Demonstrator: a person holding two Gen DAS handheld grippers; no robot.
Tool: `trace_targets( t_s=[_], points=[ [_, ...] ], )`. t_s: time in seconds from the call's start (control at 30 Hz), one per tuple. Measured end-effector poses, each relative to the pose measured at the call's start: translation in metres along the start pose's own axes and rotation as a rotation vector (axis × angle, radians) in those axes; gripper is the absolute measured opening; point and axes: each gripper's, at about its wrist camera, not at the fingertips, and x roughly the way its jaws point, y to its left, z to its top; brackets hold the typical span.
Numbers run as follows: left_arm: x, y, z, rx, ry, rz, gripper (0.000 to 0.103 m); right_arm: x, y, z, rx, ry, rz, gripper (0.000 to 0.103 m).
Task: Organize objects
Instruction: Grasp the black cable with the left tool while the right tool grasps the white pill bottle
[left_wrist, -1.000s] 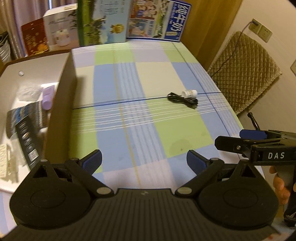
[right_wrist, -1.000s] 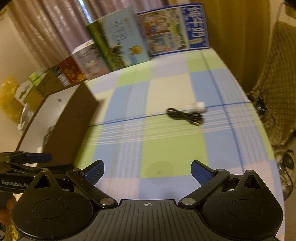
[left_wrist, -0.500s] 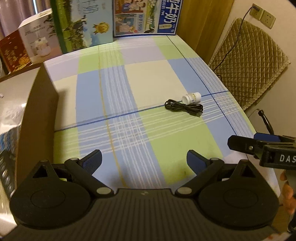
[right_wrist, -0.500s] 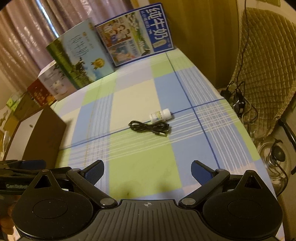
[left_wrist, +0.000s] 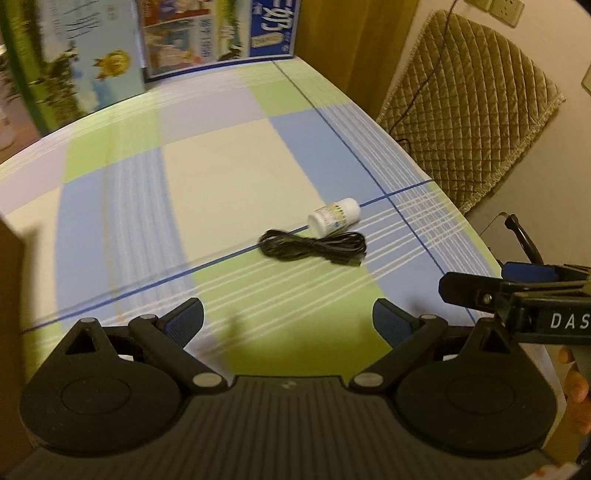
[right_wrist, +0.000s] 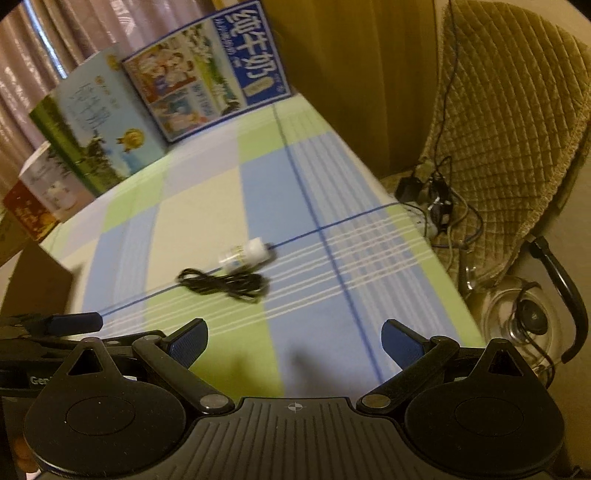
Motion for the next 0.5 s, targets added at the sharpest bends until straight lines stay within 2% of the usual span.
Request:
trace_targets(
  t_s=[0.5],
  points=[
    [0.059, -0.016, 0.021, 0.003, 0.007, -0.026, 0.101, 0.037, -0.042, 0.025, 0.035, 0.033, -0.036, 0.098]
  ],
)
